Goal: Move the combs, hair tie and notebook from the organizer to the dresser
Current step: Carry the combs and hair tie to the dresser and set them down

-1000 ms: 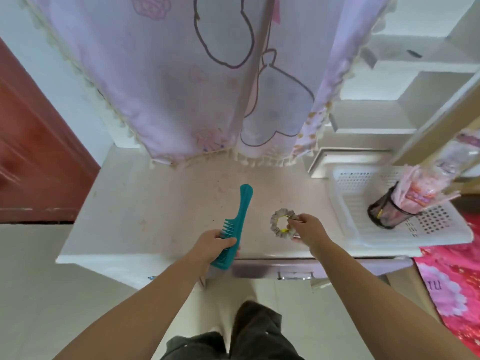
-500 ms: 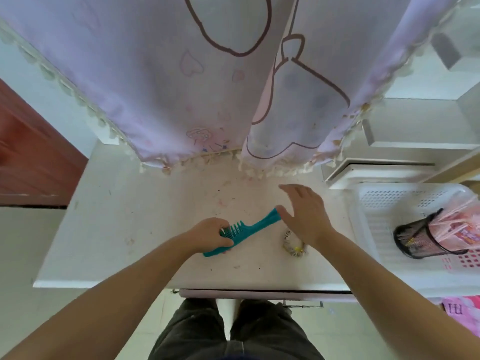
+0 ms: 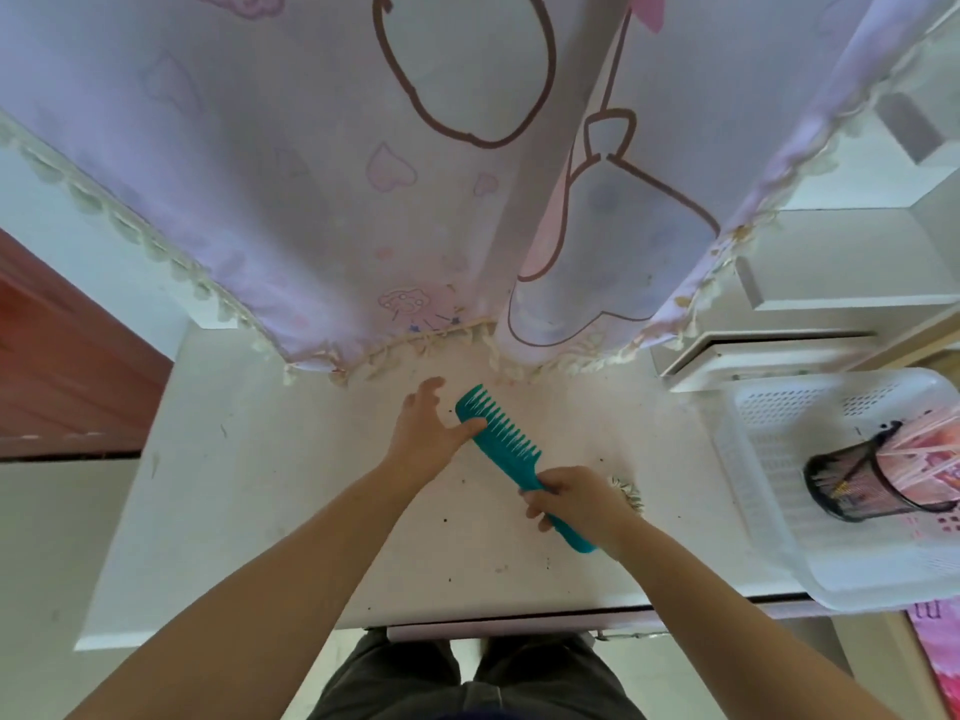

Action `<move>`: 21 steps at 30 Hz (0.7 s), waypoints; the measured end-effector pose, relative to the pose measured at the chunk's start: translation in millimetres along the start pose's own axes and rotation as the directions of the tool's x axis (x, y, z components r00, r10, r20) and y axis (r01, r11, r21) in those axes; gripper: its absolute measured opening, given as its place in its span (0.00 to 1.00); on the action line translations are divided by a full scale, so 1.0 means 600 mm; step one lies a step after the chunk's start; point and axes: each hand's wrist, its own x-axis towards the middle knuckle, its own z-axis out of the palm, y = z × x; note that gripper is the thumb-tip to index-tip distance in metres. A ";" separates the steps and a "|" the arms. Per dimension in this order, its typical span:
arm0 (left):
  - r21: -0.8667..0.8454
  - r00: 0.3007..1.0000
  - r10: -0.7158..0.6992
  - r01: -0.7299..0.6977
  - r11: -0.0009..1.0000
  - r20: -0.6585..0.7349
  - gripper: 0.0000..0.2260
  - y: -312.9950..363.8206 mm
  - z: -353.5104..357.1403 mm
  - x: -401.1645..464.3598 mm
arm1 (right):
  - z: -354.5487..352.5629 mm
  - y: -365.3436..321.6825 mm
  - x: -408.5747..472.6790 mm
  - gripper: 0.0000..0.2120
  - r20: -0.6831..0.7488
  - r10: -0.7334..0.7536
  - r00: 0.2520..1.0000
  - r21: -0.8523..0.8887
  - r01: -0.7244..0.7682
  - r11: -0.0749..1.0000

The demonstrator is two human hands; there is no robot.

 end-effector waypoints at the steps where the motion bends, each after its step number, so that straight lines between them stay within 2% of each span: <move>1: -0.204 0.985 -0.169 0.174 0.964 0.041 0.27 0.001 0.008 -0.005 | 0.007 0.000 -0.003 0.04 -0.034 0.009 0.999 0.104 -0.006 0.995; 2: -0.346 0.949 -0.281 0.313 0.885 0.141 0.23 -0.001 0.019 -0.010 | 0.015 -0.001 -0.005 0.03 -0.059 0.018 0.998 0.182 -0.007 0.983; 3: -0.411 0.916 -0.327 0.397 0.821 0.231 0.19 -0.005 0.030 -0.013 | 0.022 -0.001 -0.005 0.03 -0.070 0.027 0.997 0.225 -0.010 0.974; 4: -0.438 0.902 -0.331 0.426 0.791 0.279 0.14 -0.008 0.038 -0.016 | 0.030 -0.001 -0.006 0.02 -0.070 0.037 0.997 0.228 -0.020 0.973; 6: -0.468 0.907 -0.312 0.415 0.780 0.284 0.07 -0.013 0.047 -0.015 | 0.040 0.000 -0.010 0.02 -0.058 0.068 0.996 0.219 -0.053 0.974; 9: -0.437 0.897 -0.323 0.431 0.790 0.301 0.07 -0.015 0.051 -0.005 | 0.048 0.009 -0.014 0.05 -0.058 0.146 0.988 0.285 -0.123 0.950; 12: -0.412 0.866 -0.386 0.493 0.766 0.319 0.08 -0.014 0.053 0.002 | 0.053 0.018 -0.018 0.11 -0.128 0.174 0.976 0.173 -0.151 0.973; 16: -0.443 0.832 -0.486 0.555 0.705 0.269 0.06 -0.019 0.041 0.022 | 0.061 0.036 -0.028 0.17 -0.239 0.129 0.962 0.001 -0.133 0.991; 21: -0.322 0.840 -0.487 0.542 0.776 0.241 0.10 -0.024 0.030 0.039 | 0.070 0.052 -0.038 0.21 -0.266 0.078 0.961 -0.145 -0.120 0.982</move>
